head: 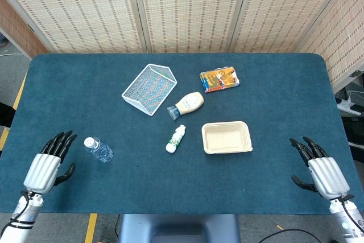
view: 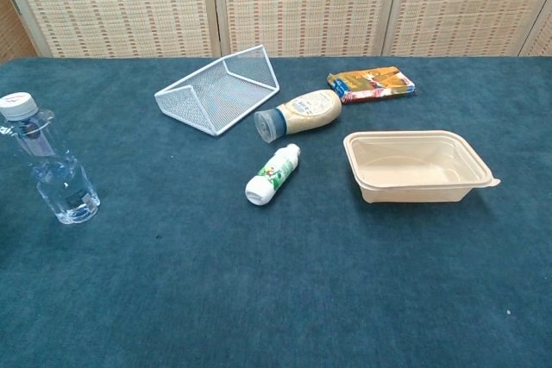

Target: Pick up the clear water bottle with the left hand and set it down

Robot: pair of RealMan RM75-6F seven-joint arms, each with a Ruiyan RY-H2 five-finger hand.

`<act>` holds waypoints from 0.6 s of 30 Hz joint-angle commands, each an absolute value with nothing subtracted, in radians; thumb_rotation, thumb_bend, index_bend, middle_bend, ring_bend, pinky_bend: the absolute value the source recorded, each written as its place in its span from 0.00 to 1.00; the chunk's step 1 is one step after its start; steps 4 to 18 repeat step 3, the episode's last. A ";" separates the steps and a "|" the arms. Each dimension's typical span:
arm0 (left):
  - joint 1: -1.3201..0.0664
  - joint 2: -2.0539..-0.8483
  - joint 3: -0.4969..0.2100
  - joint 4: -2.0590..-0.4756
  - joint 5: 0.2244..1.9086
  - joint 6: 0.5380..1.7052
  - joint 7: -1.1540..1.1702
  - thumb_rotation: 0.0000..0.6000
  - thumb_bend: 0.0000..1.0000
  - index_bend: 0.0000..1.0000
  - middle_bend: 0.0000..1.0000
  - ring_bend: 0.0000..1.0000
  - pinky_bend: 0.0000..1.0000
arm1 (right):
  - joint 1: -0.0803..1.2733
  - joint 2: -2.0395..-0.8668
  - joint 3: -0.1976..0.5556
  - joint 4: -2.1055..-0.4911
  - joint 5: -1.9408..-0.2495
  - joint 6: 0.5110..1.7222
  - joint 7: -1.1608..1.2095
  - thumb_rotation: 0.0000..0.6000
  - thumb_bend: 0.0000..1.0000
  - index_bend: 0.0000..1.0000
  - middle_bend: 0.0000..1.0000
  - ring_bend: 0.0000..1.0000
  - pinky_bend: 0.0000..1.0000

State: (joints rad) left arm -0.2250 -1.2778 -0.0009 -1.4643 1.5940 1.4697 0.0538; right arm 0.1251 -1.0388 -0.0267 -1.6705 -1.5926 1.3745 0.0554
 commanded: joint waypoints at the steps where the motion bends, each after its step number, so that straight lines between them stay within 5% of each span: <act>1: -0.206 -1.309 0.000 -1.346 1.546 1.449 0.070 1.00 0.40 0.02 0.01 0.00 0.16 | 0.123 -1.043 -0.025 -1.671 -1.589 1.377 0.051 1.00 0.16 0.00 0.16 0.00 0.15; 18: -0.201 -1.327 -0.001 -1.313 1.518 1.427 0.081 1.00 0.40 0.02 0.01 0.00 0.15 | 0.122 -1.044 -0.025 -1.672 -1.585 1.377 0.044 1.00 0.16 0.00 0.16 0.00 0.15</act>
